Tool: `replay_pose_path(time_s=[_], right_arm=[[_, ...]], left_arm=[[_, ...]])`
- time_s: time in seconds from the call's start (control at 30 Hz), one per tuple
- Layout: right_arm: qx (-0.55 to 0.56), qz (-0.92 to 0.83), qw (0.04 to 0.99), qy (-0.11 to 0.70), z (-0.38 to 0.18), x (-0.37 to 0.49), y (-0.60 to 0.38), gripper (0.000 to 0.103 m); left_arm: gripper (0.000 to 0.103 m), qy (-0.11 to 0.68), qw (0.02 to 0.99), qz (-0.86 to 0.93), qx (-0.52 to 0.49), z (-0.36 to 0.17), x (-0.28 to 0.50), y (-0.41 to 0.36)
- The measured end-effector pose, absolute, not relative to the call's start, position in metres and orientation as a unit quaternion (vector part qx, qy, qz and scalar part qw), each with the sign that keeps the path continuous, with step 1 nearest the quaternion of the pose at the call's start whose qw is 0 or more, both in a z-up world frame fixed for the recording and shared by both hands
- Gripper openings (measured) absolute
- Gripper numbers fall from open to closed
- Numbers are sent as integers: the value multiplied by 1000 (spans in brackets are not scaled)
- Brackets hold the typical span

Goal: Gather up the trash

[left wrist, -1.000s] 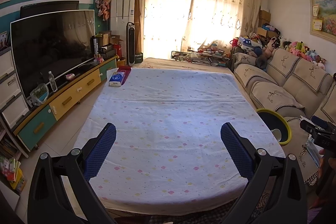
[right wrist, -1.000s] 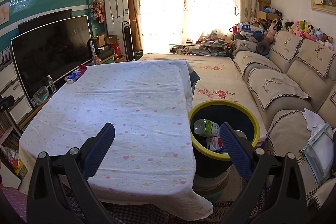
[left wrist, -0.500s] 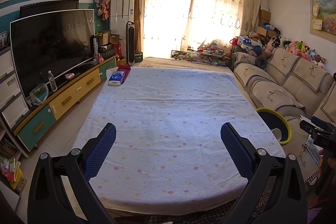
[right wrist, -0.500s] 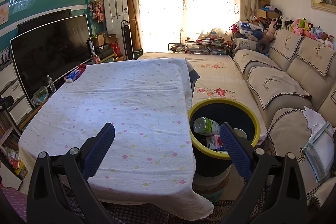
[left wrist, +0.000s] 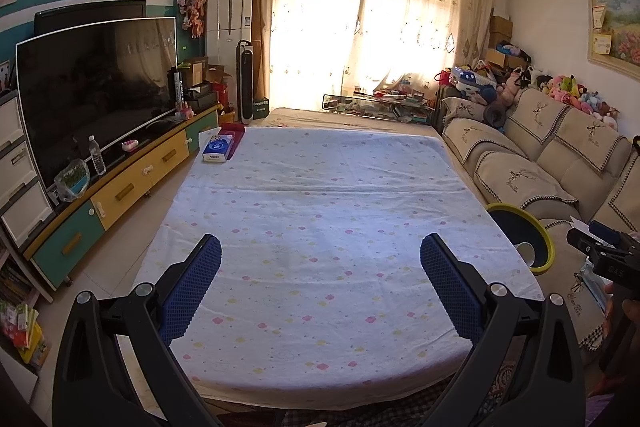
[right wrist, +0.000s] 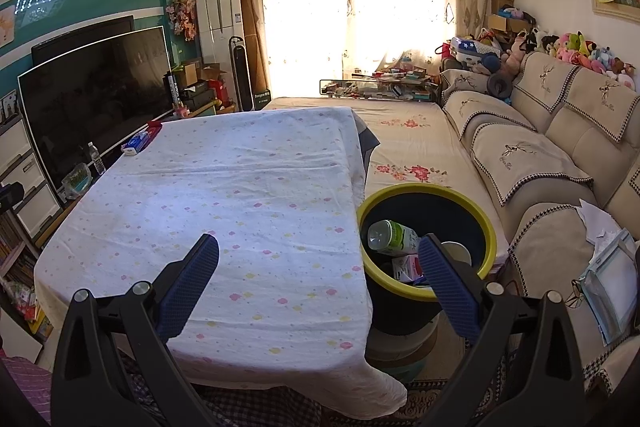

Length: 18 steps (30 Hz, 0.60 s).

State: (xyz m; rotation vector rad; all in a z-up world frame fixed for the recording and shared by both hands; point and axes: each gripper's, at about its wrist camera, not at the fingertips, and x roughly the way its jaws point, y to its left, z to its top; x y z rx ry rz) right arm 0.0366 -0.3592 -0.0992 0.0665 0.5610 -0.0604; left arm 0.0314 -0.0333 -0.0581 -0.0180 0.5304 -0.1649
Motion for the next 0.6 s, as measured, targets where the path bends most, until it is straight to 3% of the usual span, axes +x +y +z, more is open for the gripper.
replay_pose_path(time_s=[0.6], right_arm=[[34,-31,959,280,-102,39,-360,95]], left_arm=[[98,257,961,-100,-11,-58,33,-33]])
